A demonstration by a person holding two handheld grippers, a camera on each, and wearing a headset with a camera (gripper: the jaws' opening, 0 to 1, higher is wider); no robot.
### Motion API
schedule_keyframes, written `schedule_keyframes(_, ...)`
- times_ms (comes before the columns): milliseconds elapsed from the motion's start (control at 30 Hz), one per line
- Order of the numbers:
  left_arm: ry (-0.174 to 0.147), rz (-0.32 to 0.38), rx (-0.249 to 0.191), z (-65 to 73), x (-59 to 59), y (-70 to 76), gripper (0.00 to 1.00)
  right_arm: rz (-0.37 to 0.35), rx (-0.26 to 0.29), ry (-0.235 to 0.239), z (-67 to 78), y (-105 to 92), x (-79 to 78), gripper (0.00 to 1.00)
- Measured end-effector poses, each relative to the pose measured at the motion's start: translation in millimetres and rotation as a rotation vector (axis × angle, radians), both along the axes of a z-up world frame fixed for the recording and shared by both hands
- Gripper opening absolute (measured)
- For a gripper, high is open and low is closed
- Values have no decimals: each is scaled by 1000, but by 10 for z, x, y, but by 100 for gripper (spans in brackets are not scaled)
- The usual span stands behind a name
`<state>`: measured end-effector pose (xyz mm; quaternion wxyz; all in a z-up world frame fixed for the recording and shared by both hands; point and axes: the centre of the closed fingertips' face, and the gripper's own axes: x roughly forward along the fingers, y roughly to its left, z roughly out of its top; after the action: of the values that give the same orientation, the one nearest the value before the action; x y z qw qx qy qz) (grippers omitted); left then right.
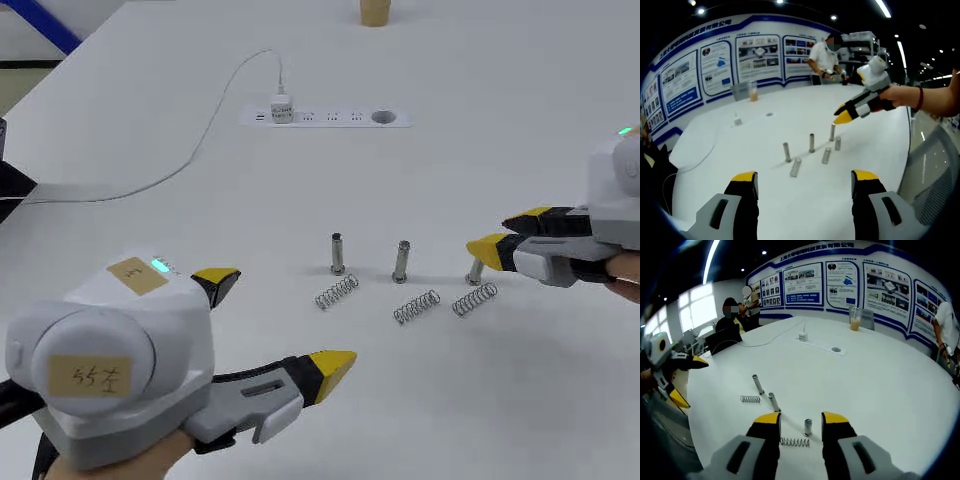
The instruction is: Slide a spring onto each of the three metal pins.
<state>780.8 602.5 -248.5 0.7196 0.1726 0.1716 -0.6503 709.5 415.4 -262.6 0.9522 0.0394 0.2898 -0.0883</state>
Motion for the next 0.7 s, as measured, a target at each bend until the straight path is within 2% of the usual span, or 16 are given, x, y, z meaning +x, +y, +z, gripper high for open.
schedule_keyframes(333,-19,-7,24,-46,87,-38,75,32,33,-70,123,129,-53,51)
schedule_keyframes(467,-40,-17,36,-81,126,-80,74,32,48,-104,145,170,-72,55)
schedule_keyframes(700,-51,-33,50,-145,204,-154,70,59,67,-144,174,289,-98,62)
